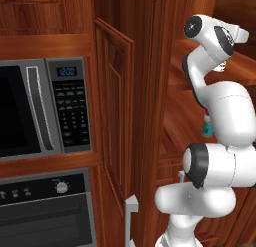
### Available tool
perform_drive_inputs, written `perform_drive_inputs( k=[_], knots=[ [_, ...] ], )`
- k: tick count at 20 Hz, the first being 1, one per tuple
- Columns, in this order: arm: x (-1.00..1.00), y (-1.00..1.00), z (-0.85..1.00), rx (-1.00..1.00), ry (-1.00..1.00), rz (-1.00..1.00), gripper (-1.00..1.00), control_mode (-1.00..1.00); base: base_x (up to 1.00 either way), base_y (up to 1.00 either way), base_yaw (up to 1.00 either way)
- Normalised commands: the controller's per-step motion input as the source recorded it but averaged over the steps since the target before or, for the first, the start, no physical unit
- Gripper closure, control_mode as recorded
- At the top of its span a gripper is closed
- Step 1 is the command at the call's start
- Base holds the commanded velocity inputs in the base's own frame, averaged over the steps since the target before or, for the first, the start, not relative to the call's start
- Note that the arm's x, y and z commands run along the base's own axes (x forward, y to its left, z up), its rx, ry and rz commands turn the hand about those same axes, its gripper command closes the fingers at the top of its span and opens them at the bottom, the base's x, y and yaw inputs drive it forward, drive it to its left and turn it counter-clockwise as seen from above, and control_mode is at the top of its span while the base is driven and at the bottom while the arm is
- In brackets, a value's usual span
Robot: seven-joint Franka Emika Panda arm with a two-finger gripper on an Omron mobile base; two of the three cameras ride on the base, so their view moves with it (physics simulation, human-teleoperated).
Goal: Stack two cans on top of the other two cans in the cabinet.
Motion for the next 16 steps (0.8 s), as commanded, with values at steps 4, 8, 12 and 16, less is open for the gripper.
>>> perform_drive_inputs(
  k=[4, 8, 12, 16],
  knots=[
    [0.24, -0.12, -0.09, 0.00, 0.00, 0.00, 1.00, -1.00, 0.00, 0.00, 0.00],
    [0.18, -0.14, -0.10, 0.00, 0.00, 0.00, 1.00, -1.00, 0.00, 0.00, 0.00],
    [0.15, -0.11, -0.07, 0.00, -0.02, 0.00, 1.00, -1.00, 0.00, 0.00, 0.00],
    [0.09, -0.07, -0.07, 0.00, -0.03, 0.00, 1.00, -1.00, 0.00, 0.00, 0.00]
  ],
)
